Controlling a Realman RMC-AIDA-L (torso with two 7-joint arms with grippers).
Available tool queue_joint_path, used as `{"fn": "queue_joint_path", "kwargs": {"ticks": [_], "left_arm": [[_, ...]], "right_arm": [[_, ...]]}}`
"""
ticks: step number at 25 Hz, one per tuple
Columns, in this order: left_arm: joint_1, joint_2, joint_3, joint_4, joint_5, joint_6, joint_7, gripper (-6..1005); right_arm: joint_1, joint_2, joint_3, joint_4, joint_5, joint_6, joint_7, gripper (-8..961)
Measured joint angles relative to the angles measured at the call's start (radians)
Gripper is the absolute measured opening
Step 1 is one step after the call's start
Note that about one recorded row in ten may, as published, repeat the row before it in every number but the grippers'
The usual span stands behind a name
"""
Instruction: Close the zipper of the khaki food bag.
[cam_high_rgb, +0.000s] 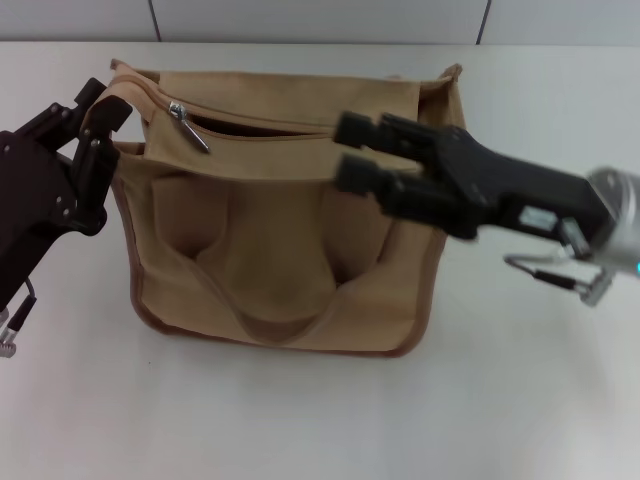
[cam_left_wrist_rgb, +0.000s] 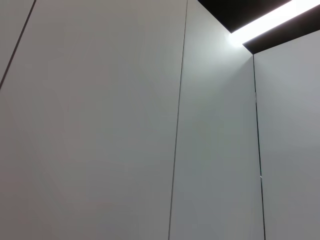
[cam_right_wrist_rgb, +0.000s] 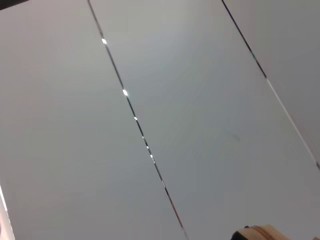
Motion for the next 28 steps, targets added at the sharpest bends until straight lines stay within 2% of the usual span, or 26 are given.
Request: {"fn": "queue_joint_path", "kwargs": {"ticks": [2, 3, 4, 14, 28], "left_arm": [[-0.002, 0.000, 0.000, 0.000, 0.000, 0.000, 0.000, 115], [-0.002, 0.000, 0.000, 0.000, 0.000, 0.000, 0.000, 115], [-0.004, 0.000, 0.000, 0.000, 0.000, 0.000, 0.000, 115], [-0.015, -0.002, 0.000, -0.001, -0.001, 0.004, -0.001, 114], [-0.041, -0.005, 0.001, -0.002, 0.000, 0.007, -0.001, 114]], "right_arm": [[0.040, 0.000, -0.012, -0.051, -0.023, 0.087, 0.153, 514], [0.040, 0.000, -0.012, -0.051, -0.023, 0.087, 0.153, 513], [0.073, 0.001, -0.020, -0.064, -0.043, 0.138, 0.207, 512], [0.168, 0.007, -0.073, -0.072, -0.053, 0.259, 0.287, 504], [0.217, 0.007, -0.163, -0.099, -0.047, 0.356, 0.345, 492]]}}
